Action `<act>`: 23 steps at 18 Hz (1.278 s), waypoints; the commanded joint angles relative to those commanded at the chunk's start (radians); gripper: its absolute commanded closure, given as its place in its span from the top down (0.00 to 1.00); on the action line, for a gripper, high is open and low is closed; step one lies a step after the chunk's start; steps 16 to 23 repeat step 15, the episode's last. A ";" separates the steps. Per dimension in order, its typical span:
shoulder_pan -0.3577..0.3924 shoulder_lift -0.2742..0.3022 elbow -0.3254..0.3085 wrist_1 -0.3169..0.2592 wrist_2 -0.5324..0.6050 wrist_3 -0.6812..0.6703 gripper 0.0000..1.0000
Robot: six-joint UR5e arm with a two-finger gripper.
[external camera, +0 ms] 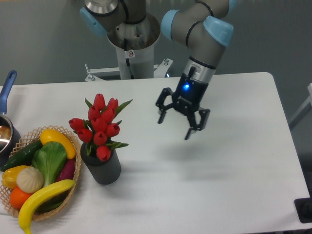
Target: Insert the flowers into the vase
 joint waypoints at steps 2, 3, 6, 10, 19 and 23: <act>-0.002 -0.002 0.020 -0.003 0.106 0.002 1.00; -0.002 -0.003 0.026 -0.006 0.141 0.002 1.00; 0.012 -0.005 0.028 -0.023 0.215 0.011 1.00; 0.012 -0.006 0.025 -0.074 0.316 0.026 1.00; 0.020 -0.006 0.018 -0.072 0.326 0.046 1.00; 0.020 -0.006 0.018 -0.072 0.326 0.046 1.00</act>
